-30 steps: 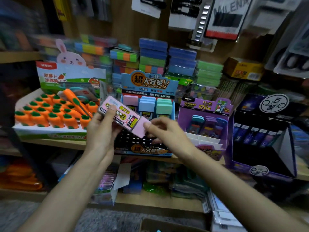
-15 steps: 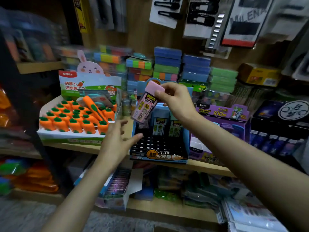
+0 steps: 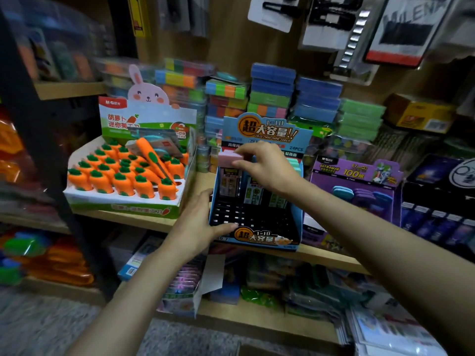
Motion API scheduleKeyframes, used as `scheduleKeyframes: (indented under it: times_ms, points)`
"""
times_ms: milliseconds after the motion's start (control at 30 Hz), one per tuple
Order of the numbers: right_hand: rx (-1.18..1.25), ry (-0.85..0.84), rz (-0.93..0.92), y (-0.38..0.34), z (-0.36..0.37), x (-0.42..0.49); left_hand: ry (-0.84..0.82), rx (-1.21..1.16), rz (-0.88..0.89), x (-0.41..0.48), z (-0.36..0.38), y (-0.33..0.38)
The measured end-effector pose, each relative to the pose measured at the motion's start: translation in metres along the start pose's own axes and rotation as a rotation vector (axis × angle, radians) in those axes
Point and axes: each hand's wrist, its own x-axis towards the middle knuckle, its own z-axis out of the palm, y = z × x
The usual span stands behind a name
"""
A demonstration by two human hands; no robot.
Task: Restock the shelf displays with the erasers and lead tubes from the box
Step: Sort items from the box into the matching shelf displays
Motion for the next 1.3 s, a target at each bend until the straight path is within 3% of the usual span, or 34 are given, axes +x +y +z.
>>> scheduleKeyframes:
  times_ms: [267, 433, 633, 767, 1000, 1133, 1300]
  points:
    - [-0.219, 0.117, 0.003, 0.012, 0.017, 0.004, -0.014, 0.033, 0.007, 0.002, -0.002, 0.001]
    - [-0.273, 0.08, 0.036, 0.013, 0.015, 0.007, -0.009, 0.061, -0.042, 0.001, -0.007, 0.004]
    - [-0.153, 0.037, 0.005, -0.001, -0.021, -0.044, 0.229, 0.034, 0.118, -0.008, -0.025, 0.019]
    - [-0.018, -0.092, 0.148, 0.002, -0.035, -0.129, -0.012, -0.015, 0.151, -0.034, -0.012, 0.03]
    - [-0.01, -0.439, 0.483, 0.041, -0.007, -0.295, -0.628, 0.238, 0.197, -0.104, 0.095, 0.022]
    - [-0.011, -0.54, 0.661, 0.074, 0.016, -0.369, -0.74, 0.191, 0.053, -0.149, 0.168, -0.023]
    - [0.068, -0.556, 0.914, 0.111, 0.051, -0.445, -0.727, -0.014, -0.317, -0.209, 0.234, -0.085]
